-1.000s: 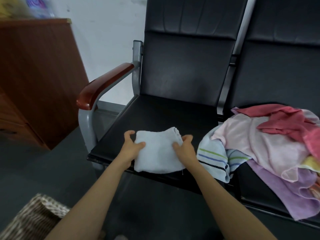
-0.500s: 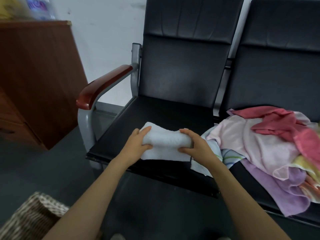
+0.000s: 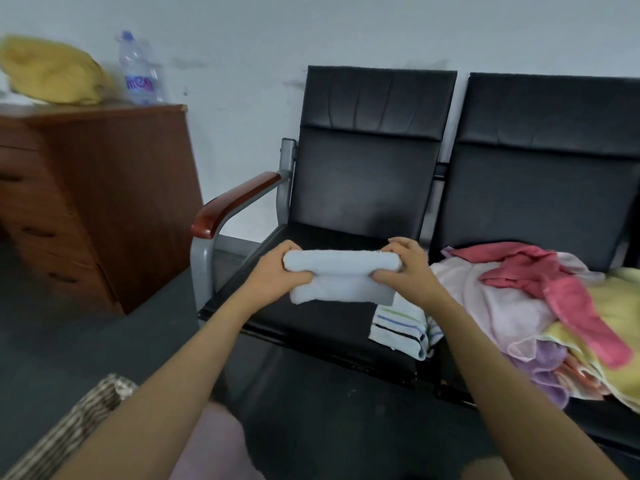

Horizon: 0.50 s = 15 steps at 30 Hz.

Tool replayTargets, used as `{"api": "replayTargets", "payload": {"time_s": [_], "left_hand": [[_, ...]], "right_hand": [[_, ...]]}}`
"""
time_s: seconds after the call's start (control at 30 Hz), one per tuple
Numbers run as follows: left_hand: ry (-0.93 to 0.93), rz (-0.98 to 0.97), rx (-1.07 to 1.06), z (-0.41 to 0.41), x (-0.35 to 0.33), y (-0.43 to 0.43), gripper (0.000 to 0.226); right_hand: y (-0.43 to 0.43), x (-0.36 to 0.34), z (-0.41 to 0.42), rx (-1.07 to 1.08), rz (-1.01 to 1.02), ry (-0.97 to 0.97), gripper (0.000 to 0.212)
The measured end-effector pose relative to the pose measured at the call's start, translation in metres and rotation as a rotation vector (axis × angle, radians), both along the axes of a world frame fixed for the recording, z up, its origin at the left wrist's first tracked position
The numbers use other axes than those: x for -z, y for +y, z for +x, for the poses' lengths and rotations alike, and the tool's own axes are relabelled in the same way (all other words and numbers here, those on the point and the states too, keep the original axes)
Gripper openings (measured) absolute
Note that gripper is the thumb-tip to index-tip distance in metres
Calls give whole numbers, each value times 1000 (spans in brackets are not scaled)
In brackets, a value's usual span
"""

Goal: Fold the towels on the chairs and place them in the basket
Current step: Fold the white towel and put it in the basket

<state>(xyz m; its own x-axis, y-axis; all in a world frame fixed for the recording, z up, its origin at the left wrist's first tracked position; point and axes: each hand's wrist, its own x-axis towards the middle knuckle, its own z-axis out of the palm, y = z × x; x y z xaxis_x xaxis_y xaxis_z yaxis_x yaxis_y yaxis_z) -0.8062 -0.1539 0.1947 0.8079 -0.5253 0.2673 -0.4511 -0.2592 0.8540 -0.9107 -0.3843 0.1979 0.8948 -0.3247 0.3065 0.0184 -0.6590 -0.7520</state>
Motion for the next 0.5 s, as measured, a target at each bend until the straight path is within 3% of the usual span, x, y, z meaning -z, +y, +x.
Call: {"api": "replayTargets", "payload": {"time_s": [0.07, 0.17, 0.33, 0.43, 0.5], "left_hand": [[131, -209, 3, -14, -16, 9, 25], [224, -358, -48, -30, -25, 18, 28], [92, -273, -204, -23, -15, 55, 31], [-14, -173, -213, -1, 7, 96, 22], [10, -116, -263, 15, 26, 130, 19]], "right_hand": [[13, -19, -12, -83, 233, -26, 14], [42, -29, -21, -89, 311, -57, 13], [87, -21, -12, -144, 255, -17, 38], [117, -9, 12, -269, 136, 112, 48], [141, 2, 36, -332, 75, 249, 53]]}}
